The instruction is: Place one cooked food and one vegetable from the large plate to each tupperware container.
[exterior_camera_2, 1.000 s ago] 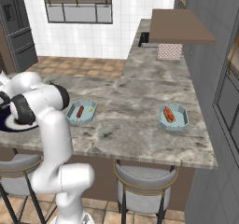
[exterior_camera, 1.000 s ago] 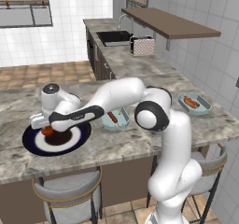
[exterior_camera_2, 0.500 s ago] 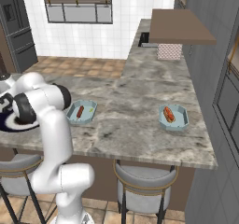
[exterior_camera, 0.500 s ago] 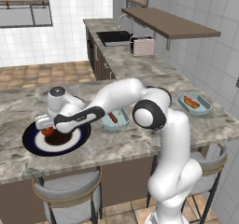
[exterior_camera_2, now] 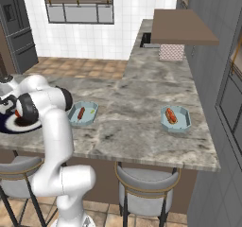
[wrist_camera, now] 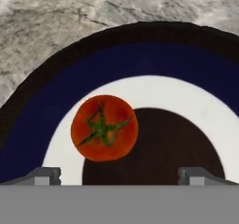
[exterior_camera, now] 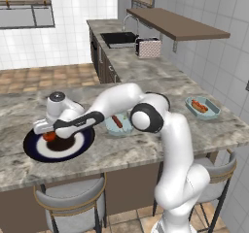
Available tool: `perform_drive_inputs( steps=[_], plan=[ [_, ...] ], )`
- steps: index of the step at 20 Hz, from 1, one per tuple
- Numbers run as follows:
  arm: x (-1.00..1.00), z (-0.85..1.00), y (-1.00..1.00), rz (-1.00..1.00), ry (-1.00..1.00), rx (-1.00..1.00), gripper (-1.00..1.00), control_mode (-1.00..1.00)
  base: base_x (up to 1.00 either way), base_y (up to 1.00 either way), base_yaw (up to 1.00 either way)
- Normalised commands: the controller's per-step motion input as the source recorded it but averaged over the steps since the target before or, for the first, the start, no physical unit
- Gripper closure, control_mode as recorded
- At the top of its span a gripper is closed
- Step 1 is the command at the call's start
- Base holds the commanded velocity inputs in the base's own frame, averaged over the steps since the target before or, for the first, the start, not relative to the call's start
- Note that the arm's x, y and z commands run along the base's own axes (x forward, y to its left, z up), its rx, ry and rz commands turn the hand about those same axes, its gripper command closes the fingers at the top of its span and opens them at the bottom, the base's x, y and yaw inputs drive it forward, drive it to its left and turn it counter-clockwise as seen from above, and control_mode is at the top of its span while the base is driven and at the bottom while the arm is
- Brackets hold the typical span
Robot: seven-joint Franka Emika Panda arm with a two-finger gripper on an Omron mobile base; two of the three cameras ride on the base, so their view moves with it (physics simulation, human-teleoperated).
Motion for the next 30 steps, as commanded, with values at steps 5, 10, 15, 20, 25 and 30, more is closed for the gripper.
perform_drive_inputs(
  steps=[5,10,15,20,25,30],
  plan=[
    [0.23,-0.07,0.20,0.00,0.00,0.01,-1.00,-1.00,0.00,0.00,0.00],
    [0.17,-0.23,0.00,0.00,0.02,0.01,-1.00,-1.00,0.00,0.00,0.00],
    [0.00,-0.30,0.02,0.00,0.09,0.00,-1.00,-1.00,0.00,0.00,0.00],
    [0.00,-0.25,0.03,0.00,0.03,0.00,-1.00,-1.00,0.00,0.00,0.00],
    [0.05,-0.34,0.07,0.00,0.00,0.00,1.00,-1.00,0.00,0.00,0.00],
    [0.03,-0.20,0.05,0.01,0.00,0.00,1.00,-1.00,0.00,0.00,0.00]
  ],
)
